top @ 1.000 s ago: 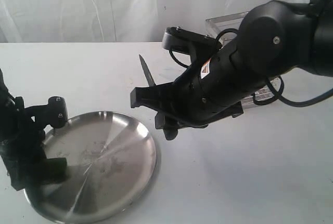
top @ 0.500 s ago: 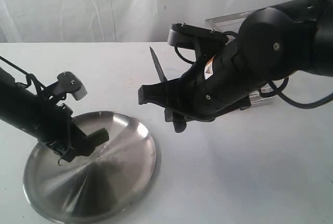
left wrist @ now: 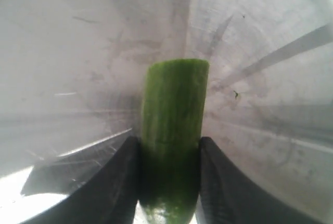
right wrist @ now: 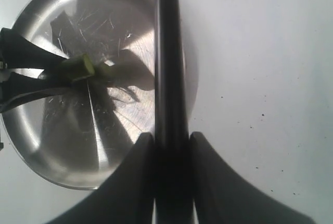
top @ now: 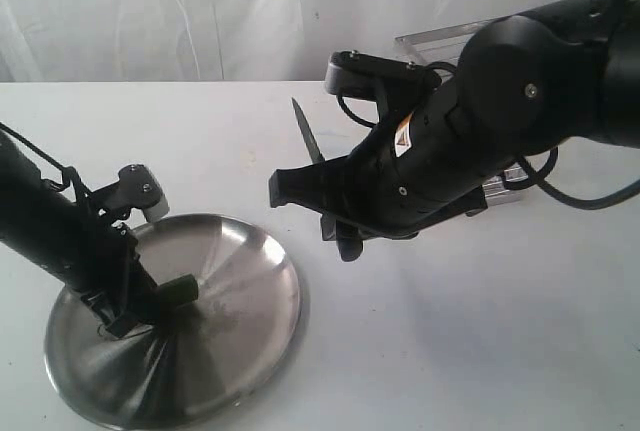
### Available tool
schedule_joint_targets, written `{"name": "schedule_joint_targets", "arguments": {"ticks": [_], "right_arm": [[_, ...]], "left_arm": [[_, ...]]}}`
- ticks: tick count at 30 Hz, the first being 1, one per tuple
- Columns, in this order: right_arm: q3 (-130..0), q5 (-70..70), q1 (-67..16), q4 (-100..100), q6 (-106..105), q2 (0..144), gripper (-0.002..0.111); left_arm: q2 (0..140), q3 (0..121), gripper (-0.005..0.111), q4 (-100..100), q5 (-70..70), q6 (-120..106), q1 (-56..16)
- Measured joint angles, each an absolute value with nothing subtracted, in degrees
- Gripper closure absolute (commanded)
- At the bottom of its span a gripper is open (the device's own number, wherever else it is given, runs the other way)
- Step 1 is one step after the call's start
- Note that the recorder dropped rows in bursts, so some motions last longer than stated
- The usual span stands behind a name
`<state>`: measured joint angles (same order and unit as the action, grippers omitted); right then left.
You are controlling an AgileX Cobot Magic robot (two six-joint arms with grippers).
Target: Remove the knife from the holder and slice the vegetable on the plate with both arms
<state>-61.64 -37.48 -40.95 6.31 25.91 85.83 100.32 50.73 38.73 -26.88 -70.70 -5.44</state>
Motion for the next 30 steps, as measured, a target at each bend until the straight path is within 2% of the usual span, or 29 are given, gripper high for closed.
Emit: {"name": "schedule_joint_targets", "arguments": {"ticks": [7,10,14,24,28,30], "right_arm": [[-61.6,-37.5,-40.9,6.3,25.9,85.8,0.108],[-61.6,-37.7,-40.9,6.3,25.9,85.8,0.108],[-61.6,-38.8,-40.9,6.3,25.9,85.8,0.108],[-61.6,-38.9,-40.9,6.3,25.9,85.8,0.108],[-61.6,-39.0,-40.9,6.3,25.9,85.8,0.108],[-61.4,-39.0,-40.9,6.3,25.9,85.8,0.108]], "left_arm": [[100.3,50.7,0.061,38.5,-27.3,-70.7,-5.4],[100.3,50.7,0.053,38.5,-28.1,-70.3,-5.4],[100.3,50.7,0.05,38.5,-28.6,-69.6,-5.4],[100.0,51.9,0.05,40.4,-31.9,-69.4,-5.4],[96.4,54.6,0.05,40.5,-34.6,-69.4,-5.4],[94.1,56.0,0.054,40.3,-34.8,-69.3,-5.4]]}}
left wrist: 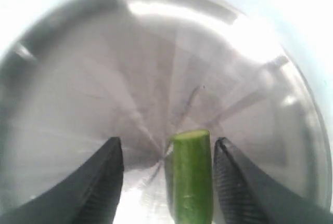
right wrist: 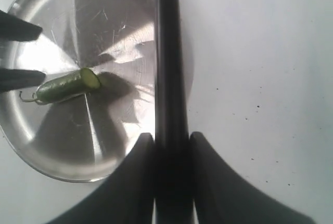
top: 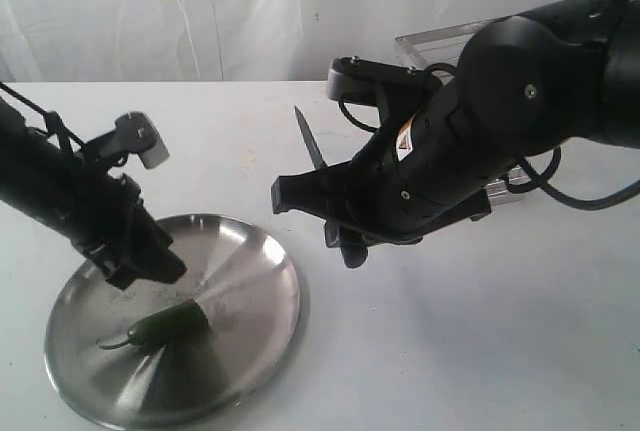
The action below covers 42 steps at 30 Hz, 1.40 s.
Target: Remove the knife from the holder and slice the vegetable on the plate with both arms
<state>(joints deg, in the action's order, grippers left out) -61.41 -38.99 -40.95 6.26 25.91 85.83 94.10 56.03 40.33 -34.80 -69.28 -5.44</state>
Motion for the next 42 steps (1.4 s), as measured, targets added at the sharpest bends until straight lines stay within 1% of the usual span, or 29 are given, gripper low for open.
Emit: {"name": "schedule_joint_targets", "arguments": {"ticks": [1,2,4,5,8,13,20,30,42], "right_arm": [[-61.2,-38.8,-40.9,6.2,25.9,85.8,0.108],[-60.9,-38.7,-40.9,6.2,25.9,85.8,0.108],[-59.5,-38.4,-41.2,6.7,25.9,85.8,0.108],[-58.6,-38.1,-41.7,7.2,25.9,85.8,0.108],[-56.7,-36.0,-44.9,10.8,25.9,86.1,0.108],[-56.3,-29.8,-53.9,15.6,27.3,89.3,0.108],[-55.9,-30.5,-60.5,17.8,29.3,96.0,0.108],[-56.2,-27.3,-61.3,18.0,30.7,96.4,0.108],[-56.2,-25.4,-62.1,17.7,31.5,99.1,0.108]], "left_arm": [[92.8,56.7,0.059,39.9,-34.8,-68.7,-5.4],[91.4,57.2,0.069,39.4,-34.1,-67.6,-5.4],[88.5,57.8,0.091,38.0,-30.8,-63.4,-5.4],[87.4,57.9,0.105,37.6,-29.1,-61.6,-5.2],[84.6,58.2,0.106,37.0,-23.7,-56.4,-4.0],[84.5,57.3,0.106,38.9,-18.9,-49.7,-1.5],[89.5,52.3,0.107,46.6,-20.2,-48.4,-0.6],[90.1,50.9,0.107,57.2,-20.2,-54.8,-0.6],[90.1,50.9,0.107,58.4,-21.3,-56.2,-0.6]]}}
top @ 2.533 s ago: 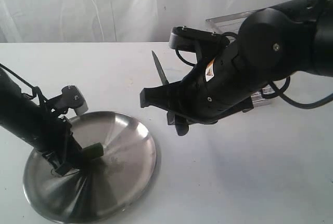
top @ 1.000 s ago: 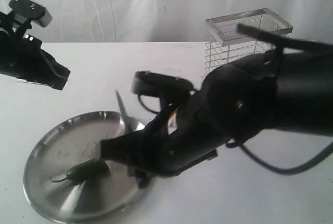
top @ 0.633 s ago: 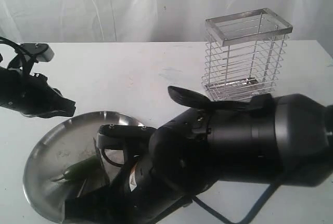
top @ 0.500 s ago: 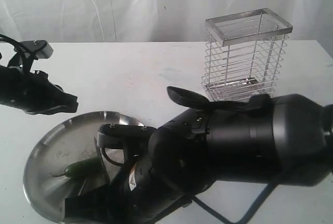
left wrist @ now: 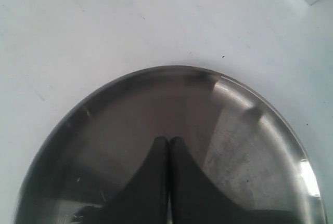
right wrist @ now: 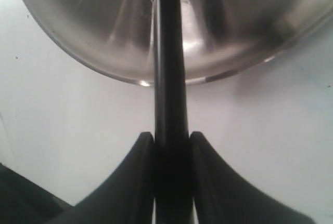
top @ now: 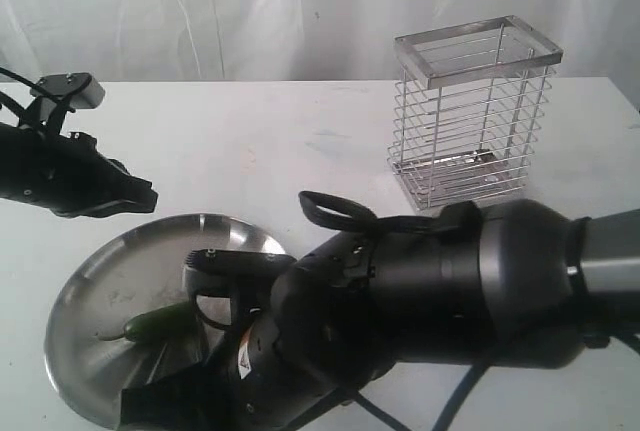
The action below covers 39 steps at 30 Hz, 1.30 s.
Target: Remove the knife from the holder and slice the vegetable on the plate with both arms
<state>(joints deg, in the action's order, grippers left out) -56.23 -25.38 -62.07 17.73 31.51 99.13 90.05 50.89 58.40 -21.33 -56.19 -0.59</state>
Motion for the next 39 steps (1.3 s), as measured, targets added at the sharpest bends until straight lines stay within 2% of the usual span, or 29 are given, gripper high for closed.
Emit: {"name": "schedule_joint_targets", "arguments": {"ticks": [9,13,22,31,39], "right_arm": [[-56.2,-23.8,-62.9,17.7,32.4,99.4,0.108],[-56.4,-23.4,-62.9,17.4,33.2,100.2,0.108],[-56.4,-23.2,-63.7,5.6,43.5,100.3,0.108],[-59.6,-30.7,-70.2,-20.3,69.0,100.3,0.108],[-59.8,-30.5,-72.8,-22.5,73.4,101.9,0.108]], "left_arm": [[90.1,50.8,0.107,58.4,-21.5,-56.2,-0.6],[91.3,50.8,0.107,58.6,-26.2,-56.2,-0.6],[93.9,50.8,0.107,62.1,-28.5,-56.9,-0.6],[93.9,50.8,0.107,76.8,-27.5,-60.4,-0.6],[93.9,50.8,0.107,79.7,-26.3,-63.8,-0.6]]}}
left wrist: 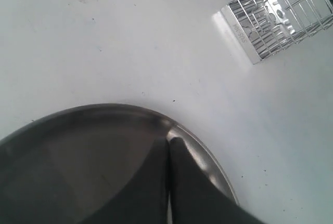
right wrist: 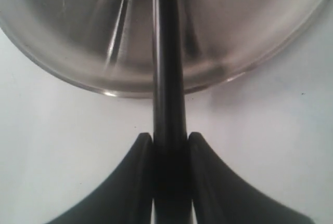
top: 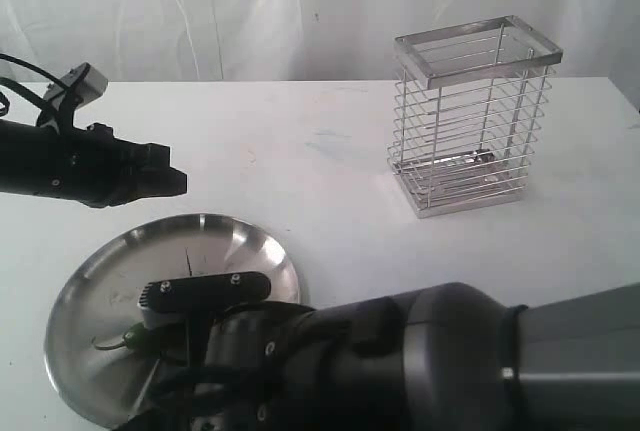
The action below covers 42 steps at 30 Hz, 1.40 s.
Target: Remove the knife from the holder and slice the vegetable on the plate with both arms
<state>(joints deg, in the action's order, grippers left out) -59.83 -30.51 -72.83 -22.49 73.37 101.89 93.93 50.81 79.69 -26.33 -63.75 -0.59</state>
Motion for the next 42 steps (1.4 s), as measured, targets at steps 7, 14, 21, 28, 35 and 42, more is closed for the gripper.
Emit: {"name": "schedule_joint_targets", "arguments": {"ticks": [7,14,21,28,35,42], "right_arm": [[-59.8,-29.6,-73.9,-21.8,74.1,103.7,0.108],[-59.9,-29.0,-73.9,-21.8,74.7,103.7,0.108],[-60.3,-29.1,-73.9,-21.9,74.8,103.7,0.108],[-60.3,-29.1,-74.0,-22.0,74.9,104.6,0.108],[-60.3,-29.0,-74.0,-22.0,75.3,104.6,0.108],[-60.3,-28.9,-74.0,-22.0,75.4,104.6,0.108]], "left_arm": [[93.9,50.8,0.107,79.7,-26.3,-64.1,-0.6],[93.9,50.8,0.107,79.7,-27.7,-65.3,-0.6],[93.9,50.8,0.107,78.7,-29.3,-65.7,-0.6],[95.0,47.5,0.107,77.4,-30.2,-65.8,-0.6],[96.9,44.7,0.107,80.4,-32.1,-68.7,-0.6],[97.0,43.5,0.107,83.1,-32.6,-71.3,-0.6]]}}
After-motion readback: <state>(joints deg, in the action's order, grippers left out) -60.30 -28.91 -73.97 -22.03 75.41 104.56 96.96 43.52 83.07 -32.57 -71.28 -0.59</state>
